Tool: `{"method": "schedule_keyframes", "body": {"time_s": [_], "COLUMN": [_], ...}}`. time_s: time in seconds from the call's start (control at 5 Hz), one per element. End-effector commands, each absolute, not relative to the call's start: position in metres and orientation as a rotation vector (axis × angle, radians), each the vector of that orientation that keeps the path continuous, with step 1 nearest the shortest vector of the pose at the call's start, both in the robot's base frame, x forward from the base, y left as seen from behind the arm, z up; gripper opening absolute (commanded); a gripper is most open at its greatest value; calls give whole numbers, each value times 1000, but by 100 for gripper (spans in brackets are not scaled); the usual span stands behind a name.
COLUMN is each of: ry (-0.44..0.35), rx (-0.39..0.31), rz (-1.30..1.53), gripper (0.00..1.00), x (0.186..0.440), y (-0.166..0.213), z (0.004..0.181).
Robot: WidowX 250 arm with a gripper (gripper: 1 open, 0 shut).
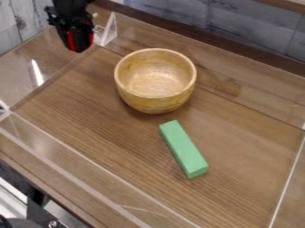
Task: Move the red fruit to the left
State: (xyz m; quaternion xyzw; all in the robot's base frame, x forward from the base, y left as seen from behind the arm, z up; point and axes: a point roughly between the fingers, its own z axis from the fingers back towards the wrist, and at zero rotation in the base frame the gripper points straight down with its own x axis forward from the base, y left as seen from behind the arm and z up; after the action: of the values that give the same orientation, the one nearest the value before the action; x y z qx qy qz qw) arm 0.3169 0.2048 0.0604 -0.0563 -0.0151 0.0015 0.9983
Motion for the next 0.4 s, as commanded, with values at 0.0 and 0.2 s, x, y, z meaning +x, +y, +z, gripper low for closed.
{"method": "schedule_keyframes", "body": {"time_s": [0.0,0.2], "ry": [-82,-68], "rx": [-105,-141], "rz": [-5,28], "gripper": [0,0], "x": [336,337], "y": [223,224], "z": [77,65]}}
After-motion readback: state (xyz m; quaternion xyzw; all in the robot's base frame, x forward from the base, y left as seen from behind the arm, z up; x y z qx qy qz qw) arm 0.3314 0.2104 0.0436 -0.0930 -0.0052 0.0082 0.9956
